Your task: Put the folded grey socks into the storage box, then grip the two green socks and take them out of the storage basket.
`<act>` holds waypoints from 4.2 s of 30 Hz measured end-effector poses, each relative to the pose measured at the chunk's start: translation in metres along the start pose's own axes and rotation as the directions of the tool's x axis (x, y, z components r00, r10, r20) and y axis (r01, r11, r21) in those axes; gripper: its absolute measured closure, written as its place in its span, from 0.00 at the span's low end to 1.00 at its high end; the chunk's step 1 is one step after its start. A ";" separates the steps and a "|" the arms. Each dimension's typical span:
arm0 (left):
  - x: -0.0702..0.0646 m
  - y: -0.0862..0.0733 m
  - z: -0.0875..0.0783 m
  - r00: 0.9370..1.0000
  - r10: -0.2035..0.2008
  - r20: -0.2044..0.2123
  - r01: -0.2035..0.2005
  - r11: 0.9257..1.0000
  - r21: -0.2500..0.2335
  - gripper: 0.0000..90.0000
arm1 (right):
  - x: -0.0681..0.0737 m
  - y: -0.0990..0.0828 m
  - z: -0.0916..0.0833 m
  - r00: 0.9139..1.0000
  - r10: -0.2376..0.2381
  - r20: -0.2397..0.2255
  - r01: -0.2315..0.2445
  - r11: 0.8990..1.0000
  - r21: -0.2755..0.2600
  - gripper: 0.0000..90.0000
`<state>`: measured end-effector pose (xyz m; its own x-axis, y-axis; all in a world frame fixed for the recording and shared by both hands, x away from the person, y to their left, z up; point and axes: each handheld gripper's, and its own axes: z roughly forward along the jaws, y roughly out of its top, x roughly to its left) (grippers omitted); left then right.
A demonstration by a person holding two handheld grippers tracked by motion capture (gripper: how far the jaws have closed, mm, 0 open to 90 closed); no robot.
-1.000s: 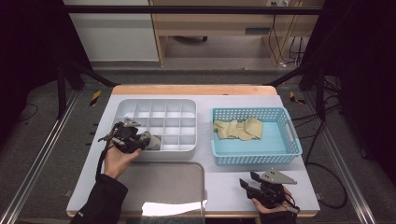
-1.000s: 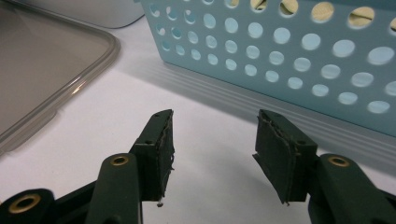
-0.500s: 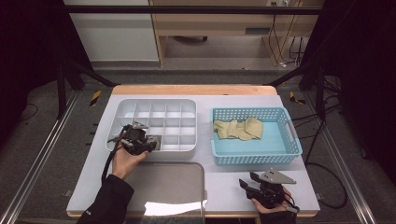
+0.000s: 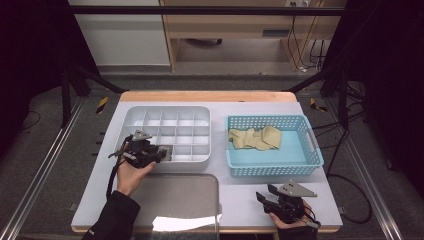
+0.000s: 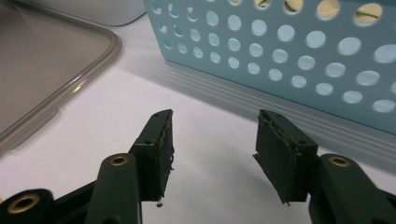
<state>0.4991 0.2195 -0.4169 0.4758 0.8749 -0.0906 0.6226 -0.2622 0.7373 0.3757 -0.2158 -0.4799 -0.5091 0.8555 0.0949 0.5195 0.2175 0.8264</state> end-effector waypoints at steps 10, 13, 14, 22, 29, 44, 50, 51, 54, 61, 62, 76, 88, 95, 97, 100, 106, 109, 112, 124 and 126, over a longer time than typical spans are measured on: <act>0.000 -0.003 0.005 1.000 0.005 -0.016 -0.005 1.000 -0.020 0.76 | 0.000 0.000 -0.001 1.000 -0.002 -0.004 0.002 1.000 -0.001 0.55; -0.002 -0.005 0.000 1.000 0.008 -0.012 -0.008 0.999 -0.039 0.69 | 0.000 0.001 -0.002 1.000 0.006 -0.006 -0.006 1.000 -0.006 0.55; -0.003 -0.005 -0.003 1.000 0.010 -0.009 -0.010 0.999 -0.051 0.67 | -0.001 0.001 -0.003 1.000 0.007 -0.007 -0.007 1.000 -0.011 0.56; -0.009 -0.019 -0.042 1.000 -0.009 0.026 0.014 0.981 -0.191 0.57 | -0.003 0.003 -0.008 1.000 0.018 -0.004 -0.018 0.999 -0.028 0.58; -0.020 -0.043 -0.061 0.997 -0.021 0.075 0.037 0.973 -0.229 0.53 | -0.004 0.003 -0.012 1.000 0.029 0.006 -0.029 0.999 -0.039 0.58; -0.037 -0.090 -0.070 0.996 0.000 0.086 0.017 0.980 -0.199 0.51 | -0.006 0.005 -0.020 0.999 0.021 0.027 -0.019 0.998 -0.058 0.64; -0.034 -0.102 -0.067 0.996 -0.015 0.085 0.030 0.984 -0.176 0.51 | -0.005 0.007 -0.022 0.999 0.036 0.019 -0.035 0.998 -0.056 0.57; -0.034 -0.104 -0.066 0.997 -0.012 0.080 0.026 0.984 -0.174 0.51 | -0.005 0.007 -0.022 0.999 0.036 0.019 -0.035 0.998 -0.054 0.55; -0.034 -0.110 -0.065 0.995 -0.015 0.097 0.031 0.986 -0.163 0.50 | -0.006 0.008 -0.022 0.999 0.038 0.018 -0.037 0.998 -0.052 0.53; -0.030 -0.116 -0.062 0.997 -0.017 0.072 0.028 0.988 -0.150 0.49 | -0.004 0.015 -0.027 0.999 0.031 0.017 -0.030 0.996 -0.080 0.47; -0.030 -0.117 -0.061 0.997 -0.013 0.072 0.023 0.989 -0.143 0.49 | -0.004 0.016 -0.028 0.999 0.030 0.017 -0.028 0.996 -0.087 0.46; -0.029 -0.120 -0.056 0.998 -0.006 0.062 0.013 0.992 -0.124 0.46 | -0.006 0.051 -0.035 0.998 0.049 0.049 -0.041 0.988 -0.149 0.43; -0.022 -0.123 -0.055 0.998 -0.032 0.057 0.039 0.992 -0.123 0.45 | -0.020 0.077 -0.029 0.996 0.062 0.068 -0.050 0.984 -0.173 0.42; -0.020 -0.123 -0.054 0.998 -0.036 0.054 0.042 0.992 -0.122 0.45 | -0.028 0.095 -0.018 0.994 0.057 0.097 -0.038 0.981 -0.190 0.41; -0.019 -0.124 -0.055 0.998 -0.039 0.054 0.045 0.992 -0.122 0.45 | -0.031 0.101 -0.015 0.993 0.055 0.103 -0.035 0.981 -0.192 0.39; -0.018 -0.124 -0.055 0.998 -0.041 0.052 0.048 0.991 -0.122 0.45 | -0.034 0.110 -0.009 0.992 0.049 0.119 -0.025 0.981 -0.194 0.38; -0.017 -0.124 -0.053 0.998 -0.044 0.052 0.050 0.992 -0.116 0.45 | -0.044 0.126 0.000 0.990 0.062 0.129 -0.036 0.980 -0.198 0.36; -0.017 -0.124 -0.053 0.997 -0.046 0.054 0.052 0.992 -0.118 0.45 | -0.050 0.132 0.004 0.989 0.071 0.128 -0.045 0.980 -0.196 0.36; -0.016 -0.124 -0.053 0.997 -0.048 0.054 0.054 0.992 -0.116 0.45 | -0.055 0.139 0.007 0.988 0.059 0.142 -0.031 0.981 -0.192 0.36; -0.016 -0.124 -0.052 0.997 -0.047 0.060 0.054 0.992 -0.111 0.45 | -0.061 0.163 0.038 0.982 0.033 0.184 -0.006 0.989 -0.145 0.41; -0.015 -0.124 -0.052 0.997 -0.049 0.062 0.056 0.992 -0.112 0.45 | -0.063 0.165 0.042 0.981 0.025 0.192 0.002 0.990 -0.141 0.42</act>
<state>0.3818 0.2598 -0.4724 0.4821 0.8599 -0.1679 0.5745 -0.1656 0.8016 0.5219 -0.2140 -0.3730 -0.3542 0.9351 0.0071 0.4166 0.1510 0.8964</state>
